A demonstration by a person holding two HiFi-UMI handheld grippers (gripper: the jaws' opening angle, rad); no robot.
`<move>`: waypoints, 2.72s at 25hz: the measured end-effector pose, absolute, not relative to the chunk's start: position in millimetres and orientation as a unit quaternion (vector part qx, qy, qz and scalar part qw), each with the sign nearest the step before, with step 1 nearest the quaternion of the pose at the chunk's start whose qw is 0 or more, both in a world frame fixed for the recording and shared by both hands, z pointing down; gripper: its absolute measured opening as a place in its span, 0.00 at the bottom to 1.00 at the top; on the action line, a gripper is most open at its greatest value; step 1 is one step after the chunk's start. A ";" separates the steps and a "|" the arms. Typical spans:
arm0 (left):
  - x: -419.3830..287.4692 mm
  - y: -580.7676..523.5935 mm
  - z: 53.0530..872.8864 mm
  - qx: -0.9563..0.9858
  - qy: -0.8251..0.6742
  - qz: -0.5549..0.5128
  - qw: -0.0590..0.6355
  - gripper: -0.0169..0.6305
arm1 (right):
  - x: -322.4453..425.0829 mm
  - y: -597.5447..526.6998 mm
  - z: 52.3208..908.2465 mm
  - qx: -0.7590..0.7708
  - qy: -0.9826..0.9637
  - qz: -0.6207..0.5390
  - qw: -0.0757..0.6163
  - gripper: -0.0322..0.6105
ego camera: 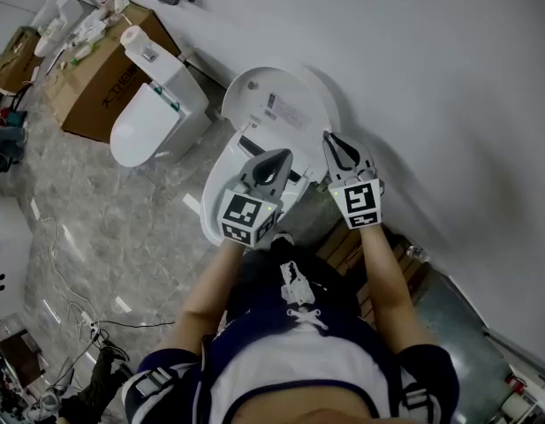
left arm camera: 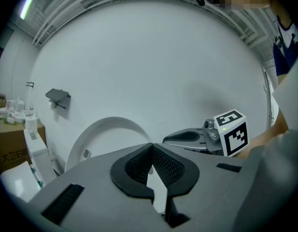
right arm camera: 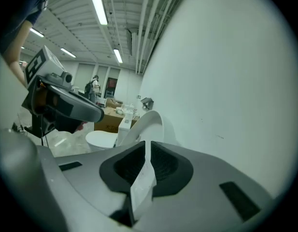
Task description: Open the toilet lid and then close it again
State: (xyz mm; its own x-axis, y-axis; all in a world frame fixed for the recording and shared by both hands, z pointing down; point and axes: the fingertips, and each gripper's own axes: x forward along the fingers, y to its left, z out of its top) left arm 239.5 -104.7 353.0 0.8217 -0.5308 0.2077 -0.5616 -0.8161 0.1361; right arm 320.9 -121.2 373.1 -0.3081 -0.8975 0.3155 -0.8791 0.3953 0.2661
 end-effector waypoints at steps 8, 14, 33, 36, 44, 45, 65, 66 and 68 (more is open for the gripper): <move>249.8 -93.4 355.9 0.953 -0.279 0.088 0.080 0.04 | 324.7 -104.2 385.9 0.541 -0.816 0.021 0.201 0.09; 251.9 -84.9 357.5 0.952 -0.279 0.090 0.083 0.04 | 332.0 -94.7 391.9 0.538 -0.816 0.032 0.210 0.08; 243.4 -60.4 373.9 0.952 -0.270 0.113 0.094 0.04 | 372.5 -175.1 423.3 0.484 -0.830 0.218 0.173 0.39; 240.0 -59.2 377.3 0.950 -0.273 0.116 0.098 0.04 | 372.9 -183.4 428.8 0.475 -0.830 0.227 0.185 0.39; 231.2 -60.2 377.4 0.946 -0.283 0.116 0.103 0.04 | 365.2 -183.0 434.3 0.465 -0.834 0.231 0.188 0.40; 230.3 -59.6 376.8 0.946 -0.284 0.115 0.104 0.04 | 363.7 -180.8 434.1 0.466 -0.835 0.226 0.188 0.40; 164.5 -26.9 363.8 0.936 -0.318 0.098 0.116 0.04 | 312.3 -132.5 429.5 0.470 -0.835 0.173 0.229 0.40; 159.4 -24.4 362.6 0.935 -0.320 0.098 0.116 0.04 | 309.5 -129.7 429.3 0.470 -0.834 0.172 0.231 0.40; 148.2 -20.7 360.7 0.933 -0.326 0.095 0.118 0.04 | 303.8 -124.5 429.3 0.470 -0.834 0.168 0.237 0.40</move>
